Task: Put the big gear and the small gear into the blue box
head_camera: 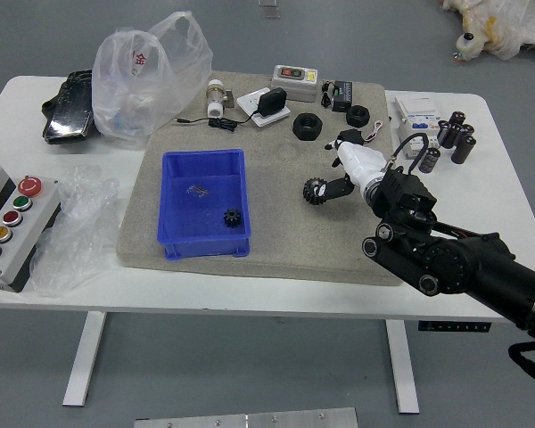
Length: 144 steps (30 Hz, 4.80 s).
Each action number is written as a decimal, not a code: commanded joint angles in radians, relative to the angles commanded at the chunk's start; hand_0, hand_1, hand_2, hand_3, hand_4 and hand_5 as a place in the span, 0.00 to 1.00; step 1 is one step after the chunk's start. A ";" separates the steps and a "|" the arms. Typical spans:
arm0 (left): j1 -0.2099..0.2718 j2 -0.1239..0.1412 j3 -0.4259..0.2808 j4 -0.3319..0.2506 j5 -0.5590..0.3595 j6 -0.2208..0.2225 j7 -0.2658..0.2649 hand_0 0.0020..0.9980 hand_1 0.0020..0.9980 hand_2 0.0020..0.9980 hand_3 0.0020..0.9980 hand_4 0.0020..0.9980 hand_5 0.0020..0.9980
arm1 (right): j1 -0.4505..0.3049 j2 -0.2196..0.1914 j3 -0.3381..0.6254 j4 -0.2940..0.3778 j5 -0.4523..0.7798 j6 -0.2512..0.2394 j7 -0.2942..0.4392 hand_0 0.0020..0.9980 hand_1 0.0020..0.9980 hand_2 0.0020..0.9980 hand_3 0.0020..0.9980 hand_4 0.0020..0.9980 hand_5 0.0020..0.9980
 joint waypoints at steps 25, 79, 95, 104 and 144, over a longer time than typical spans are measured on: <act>-0.001 0.002 -0.002 -0.001 0.005 -0.001 0.001 0.68 0.46 0.53 0.74 0.67 0.29 | 0.016 0.039 -0.148 -0.064 0.002 -0.104 -0.014 0.50 0.42 0.35 0.50 0.31 0.00; -0.002 -0.001 -0.018 -0.004 0.022 -0.003 0.014 0.68 0.46 0.53 0.73 0.67 0.30 | 0.017 0.058 -0.129 0.280 -0.073 -0.087 0.196 0.76 0.79 0.77 0.78 0.60 0.09; -0.002 -0.001 -0.019 -0.005 0.023 -0.003 0.014 0.68 0.47 0.53 0.73 0.67 0.30 | 0.016 0.058 -0.128 0.273 -0.068 -0.083 0.175 0.80 0.86 0.87 0.93 0.85 0.26; -0.001 -0.002 -0.015 -0.005 0.015 -0.002 0.011 0.68 0.46 0.53 0.73 0.67 0.30 | -0.020 0.007 0.014 0.293 -0.003 -0.148 0.206 0.80 0.86 0.87 0.93 0.83 0.25; 0.002 0.010 0.013 0.001 0.017 -0.014 -0.011 0.68 0.52 0.53 0.73 0.67 0.30 | -0.353 -0.149 0.644 0.380 -0.061 -0.242 0.380 0.96 0.90 0.89 0.89 0.89 0.39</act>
